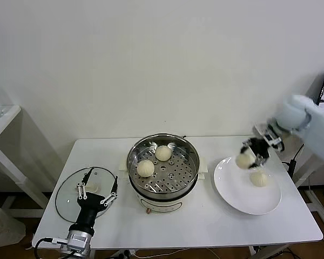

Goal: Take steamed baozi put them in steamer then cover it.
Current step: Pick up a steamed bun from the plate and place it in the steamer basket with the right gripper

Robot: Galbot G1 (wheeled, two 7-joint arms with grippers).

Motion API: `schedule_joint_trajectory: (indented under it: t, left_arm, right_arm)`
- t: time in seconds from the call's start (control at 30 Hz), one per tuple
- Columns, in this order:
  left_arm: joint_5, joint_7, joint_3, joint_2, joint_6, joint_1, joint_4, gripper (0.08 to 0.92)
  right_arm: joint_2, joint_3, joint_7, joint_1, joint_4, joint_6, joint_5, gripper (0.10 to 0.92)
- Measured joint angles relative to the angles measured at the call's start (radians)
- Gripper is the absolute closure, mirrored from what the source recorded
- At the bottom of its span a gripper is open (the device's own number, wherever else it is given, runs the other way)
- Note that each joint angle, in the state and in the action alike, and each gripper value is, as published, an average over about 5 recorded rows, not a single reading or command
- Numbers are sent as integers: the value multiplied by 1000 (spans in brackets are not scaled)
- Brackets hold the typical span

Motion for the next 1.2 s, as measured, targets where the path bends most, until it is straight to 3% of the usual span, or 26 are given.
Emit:
schedule_joint_trajectory:
  t: [0.67, 1.2]
  left_arm:
    - [-10, 5, -21, 14, 1, 7, -17, 177]
    - [-21, 10, -40, 20, -6, 0, 9, 177]
  right_arm:
    - [323, -265, 176, 256, 39, 365, -64, 355]
    - [409, -342, 243, 206, 101, 495, -106, 355]
